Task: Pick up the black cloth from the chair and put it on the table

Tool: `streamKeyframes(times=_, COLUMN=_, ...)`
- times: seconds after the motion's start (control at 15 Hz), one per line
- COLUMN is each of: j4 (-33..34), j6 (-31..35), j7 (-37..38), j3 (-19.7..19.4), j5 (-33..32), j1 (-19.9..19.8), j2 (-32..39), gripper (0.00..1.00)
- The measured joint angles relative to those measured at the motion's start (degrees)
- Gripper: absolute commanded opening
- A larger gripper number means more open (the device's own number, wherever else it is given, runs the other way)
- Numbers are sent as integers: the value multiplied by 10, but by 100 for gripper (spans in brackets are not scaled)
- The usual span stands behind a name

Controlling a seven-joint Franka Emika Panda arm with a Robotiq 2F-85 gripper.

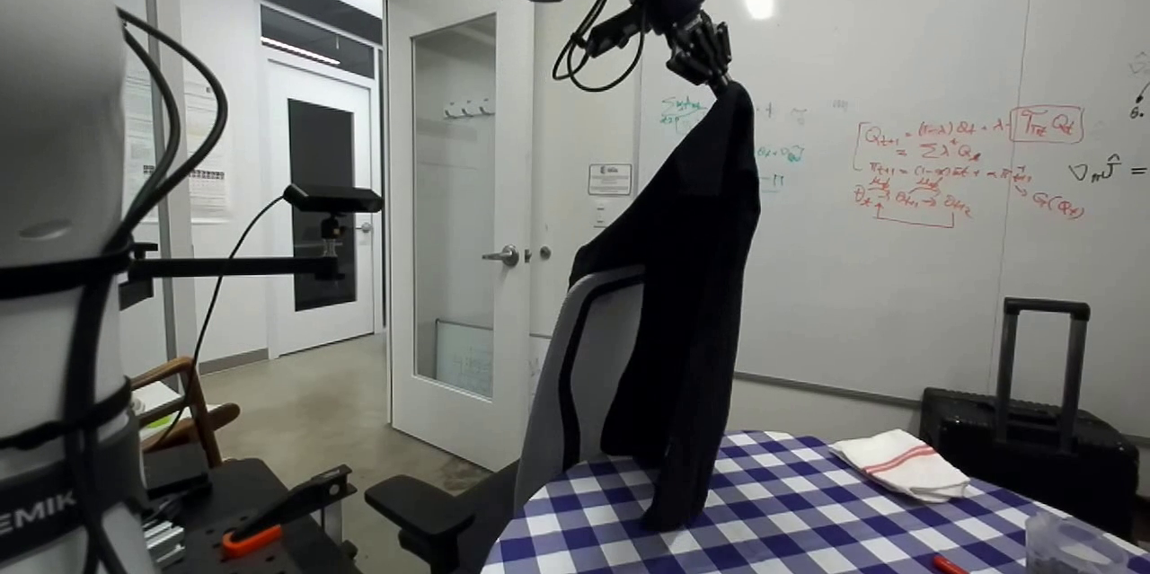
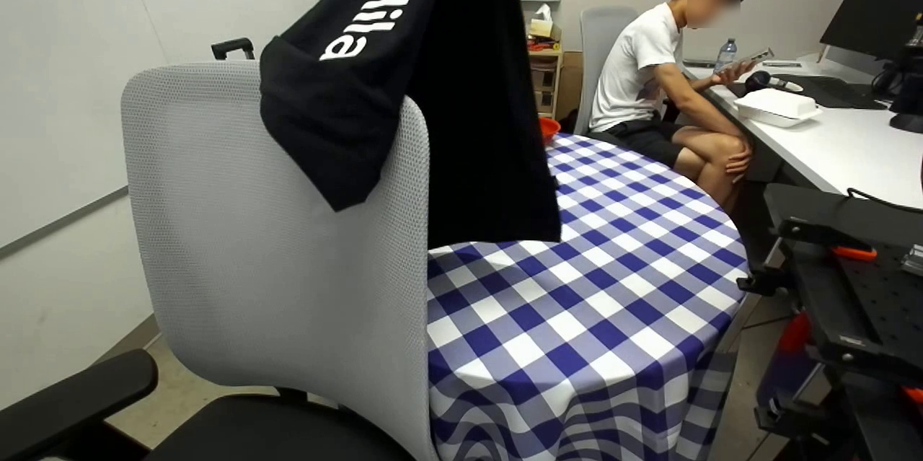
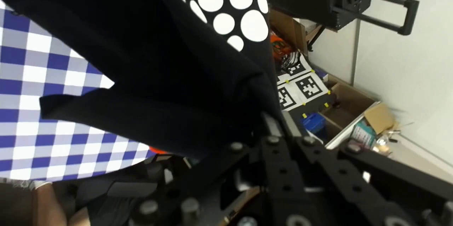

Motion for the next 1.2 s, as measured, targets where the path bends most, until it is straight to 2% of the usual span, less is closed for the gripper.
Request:
streamKeyframes(times=0.93, j4=-149, j6=-15, j7=-4, j3=-16, j5=4, j1=-211, j2=-162, gripper=3)
streamKeyframes(times=1.2, j4=-177, j6=-22, j7=2, j3=-17, j5=5, j1=-248, j2=-187, gripper=3)
